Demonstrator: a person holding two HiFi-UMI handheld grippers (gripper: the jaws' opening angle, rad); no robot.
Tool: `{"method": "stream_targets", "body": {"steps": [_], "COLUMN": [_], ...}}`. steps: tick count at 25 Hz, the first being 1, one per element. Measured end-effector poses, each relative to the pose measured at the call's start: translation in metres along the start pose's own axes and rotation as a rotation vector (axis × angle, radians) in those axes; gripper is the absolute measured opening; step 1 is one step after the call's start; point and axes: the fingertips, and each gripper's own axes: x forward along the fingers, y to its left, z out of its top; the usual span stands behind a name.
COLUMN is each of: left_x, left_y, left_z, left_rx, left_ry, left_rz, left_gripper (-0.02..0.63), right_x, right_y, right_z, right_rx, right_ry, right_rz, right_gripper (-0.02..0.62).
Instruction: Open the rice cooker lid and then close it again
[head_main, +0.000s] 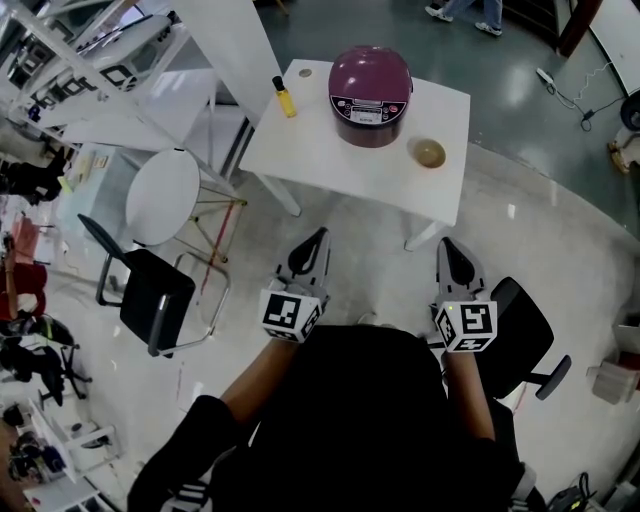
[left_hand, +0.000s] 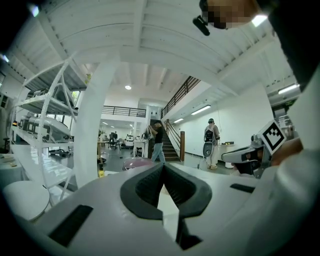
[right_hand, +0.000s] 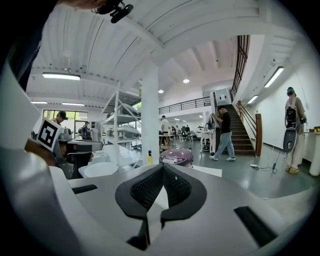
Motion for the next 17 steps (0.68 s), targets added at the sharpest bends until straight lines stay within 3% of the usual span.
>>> {"method": "stream_targets", "body": {"steps": [7,17], "left_x": [-0.006,-0.012], "left_y": [-0.005,-0.026], "left_z": [-0.011,-0.016], "left_rx": [0.001,0.010], "left_ry": [0.010,0.012], "left_rz": [0.021,-0.010], "left_gripper": [0.002,0.002], "right_x": [-0.017,-0.030], "right_y": [-0.013,-0.011], "right_z": [-0.014,-0.018], "right_rx": [0.005,0.012], "right_ry": [0.031,0.021], "right_rz": [-0.017,-0.025], "right_gripper": [-0.002,-0.002]}}
